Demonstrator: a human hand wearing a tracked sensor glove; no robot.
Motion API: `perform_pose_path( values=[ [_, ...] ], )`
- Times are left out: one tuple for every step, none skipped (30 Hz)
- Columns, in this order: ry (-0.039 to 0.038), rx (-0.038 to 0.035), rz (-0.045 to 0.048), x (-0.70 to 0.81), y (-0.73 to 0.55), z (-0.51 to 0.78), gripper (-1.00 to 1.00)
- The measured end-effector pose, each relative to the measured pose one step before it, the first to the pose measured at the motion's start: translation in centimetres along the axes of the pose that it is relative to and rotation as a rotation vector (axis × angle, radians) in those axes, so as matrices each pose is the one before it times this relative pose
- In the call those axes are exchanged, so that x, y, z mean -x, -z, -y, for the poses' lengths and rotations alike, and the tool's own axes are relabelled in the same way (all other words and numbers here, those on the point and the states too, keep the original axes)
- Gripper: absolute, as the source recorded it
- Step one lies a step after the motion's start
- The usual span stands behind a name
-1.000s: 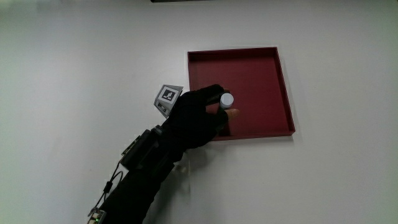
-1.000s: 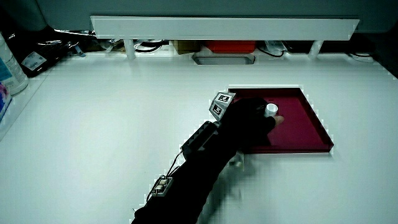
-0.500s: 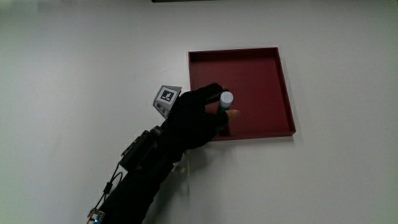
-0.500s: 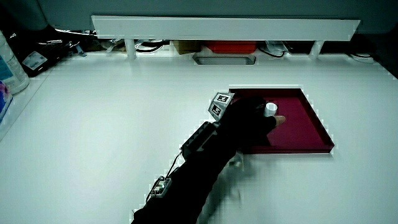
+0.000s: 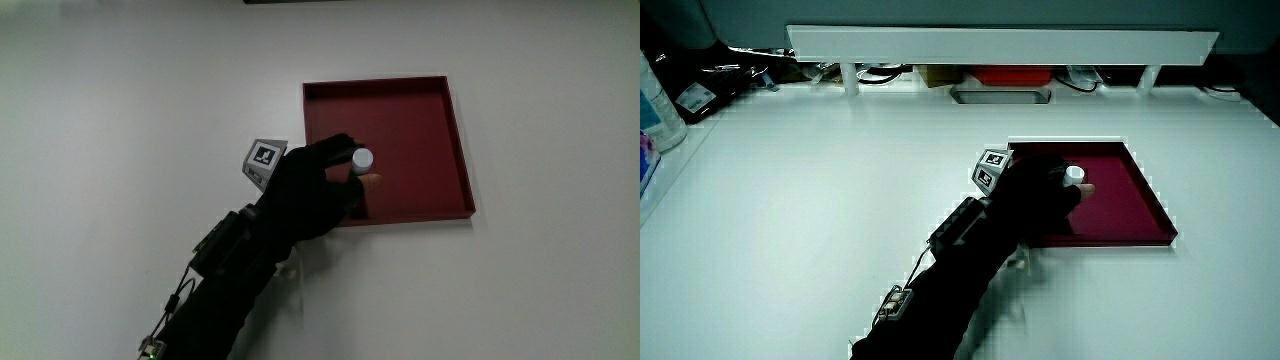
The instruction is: Place glue stick
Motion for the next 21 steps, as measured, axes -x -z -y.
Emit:
perform_pose_path(
  values=[
    [0.00249,-0.00276,-0.00061,0.008,-0.037,0.041,-0.49],
    [-0.00861,-0.00323,0.00195,-0.038,-0.041,0.064,-0.5],
    [0.01653,0.00615,0.00882,0.07,-0.069,-0.03,-0.51],
    [-0.01425,-0.00507,-0.02252,-0.035,-0.1,0.097,-0.52],
    [0.01128,-0.0039,0.00017,0.199,-0.088,-0.049,-0.53],
    [0.00302,0.00247,0.00745,0.066,-0.049,0.005,-0.54],
    [0.00047,-0.00191,0.00817,-0.133,-0.019,0.097,-0.55],
    [0.00791,-0.00393,-0.00231,0.096,-0.038,-0.025,-0.56],
    [-0.00549,-0.00518,-0.0054,-0.155,-0.012,0.117,-0.57],
    [0.0025,-0.00175,0.00301,0.23,-0.048,-0.036,-0.58],
    [-0.00013,-0.00014,0.00195,-0.149,0.003,0.07,-0.59],
    [-0.00358,0.00073,-0.00157,0.135,-0.026,-0.043,-0.6],
    [-0.00339,-0.00031,-0.00143,-0.068,-0.001,0.032,-0.61],
    [-0.00208,-0.00089,-0.00163,0.004,-0.013,0.011,-0.63],
    [0.0057,0.00265,0.00637,-0.047,0.006,-0.006,-0.64],
    [-0.00858,-0.00271,-0.00532,-0.004,-0.025,0.015,-0.65],
    [0.00444,0.00051,0.00337,0.054,-0.001,-0.051,-0.66],
    [-0.00724,-0.00219,-0.00748,0.035,-0.02,-0.009,-0.67],
    [0.00859,0.00176,0.006,0.029,0.011,-0.03,-0.68],
    [-0.00106,0.00301,0.00048,-0.09,-0.006,0.063,-0.69],
    [-0.00103,-0.00062,0.00585,-0.069,-0.004,0.067,-0.7]
  ],
)
